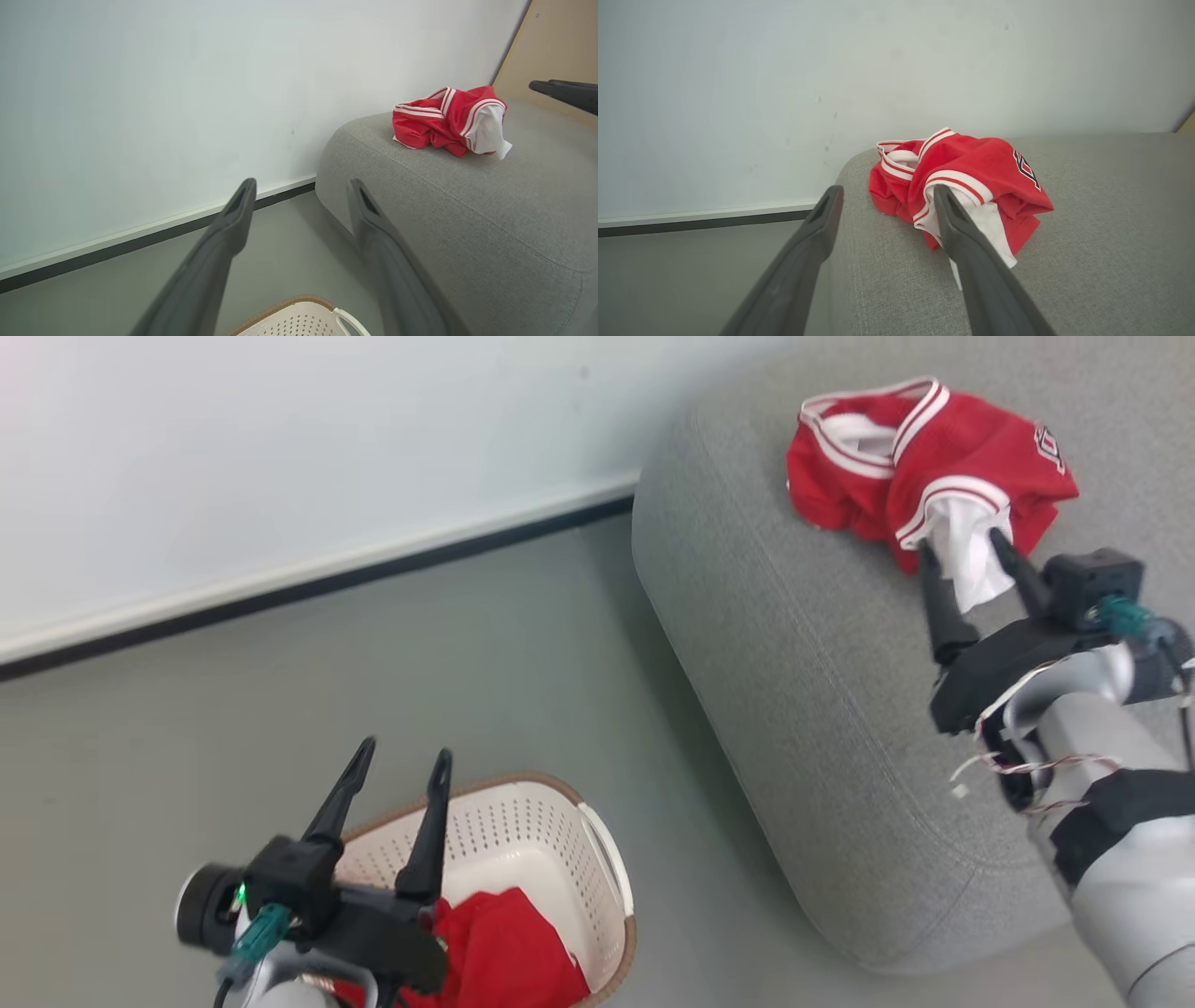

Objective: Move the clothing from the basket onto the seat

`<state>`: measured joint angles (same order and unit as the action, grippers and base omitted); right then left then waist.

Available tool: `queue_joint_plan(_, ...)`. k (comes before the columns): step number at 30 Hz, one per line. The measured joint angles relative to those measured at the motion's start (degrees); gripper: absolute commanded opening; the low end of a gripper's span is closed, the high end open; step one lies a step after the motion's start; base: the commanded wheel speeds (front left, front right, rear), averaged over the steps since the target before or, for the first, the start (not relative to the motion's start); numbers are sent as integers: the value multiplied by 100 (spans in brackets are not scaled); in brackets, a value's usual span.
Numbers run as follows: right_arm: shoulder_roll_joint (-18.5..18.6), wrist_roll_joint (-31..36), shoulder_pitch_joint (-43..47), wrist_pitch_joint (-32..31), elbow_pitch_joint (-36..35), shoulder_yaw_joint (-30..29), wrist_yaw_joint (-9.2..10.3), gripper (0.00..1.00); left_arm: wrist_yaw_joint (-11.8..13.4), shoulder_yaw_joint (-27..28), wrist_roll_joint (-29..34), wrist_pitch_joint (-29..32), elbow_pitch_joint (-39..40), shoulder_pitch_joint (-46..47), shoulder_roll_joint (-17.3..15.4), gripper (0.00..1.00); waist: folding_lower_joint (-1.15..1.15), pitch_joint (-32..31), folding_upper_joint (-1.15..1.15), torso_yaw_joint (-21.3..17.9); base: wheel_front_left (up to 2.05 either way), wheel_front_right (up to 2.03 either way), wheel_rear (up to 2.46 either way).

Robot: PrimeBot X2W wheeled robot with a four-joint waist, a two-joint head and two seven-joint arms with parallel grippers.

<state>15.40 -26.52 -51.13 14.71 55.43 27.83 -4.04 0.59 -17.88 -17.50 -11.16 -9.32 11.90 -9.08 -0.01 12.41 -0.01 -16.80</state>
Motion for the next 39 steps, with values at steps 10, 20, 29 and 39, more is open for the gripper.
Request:
queue_joint_plan(10,-376,85,911,0,-670,78,8,100,194,420,-321,-156,-238,-657,8,100,-1,-798,0,202,0,0,0)
queue_joint_plan(20,-536,186,1915,0,-1739,132,224,100,354,901,-467,-219,-109,-1343,-69,100,0,-1387,-1,558,0,0,0)
queue_joint_plan(29,-569,300,2685,0,-2596,179,489,100,430,1185,-591,-266,59,-1725,-138,100,0,-1556,-1,689,0,0,0)
queue_joint_plan(39,-536,438,3500,0,-3446,129,765,100,495,1376,-606,-285,190,-2074,-132,100,1,-1580,0,739,0,0,0)
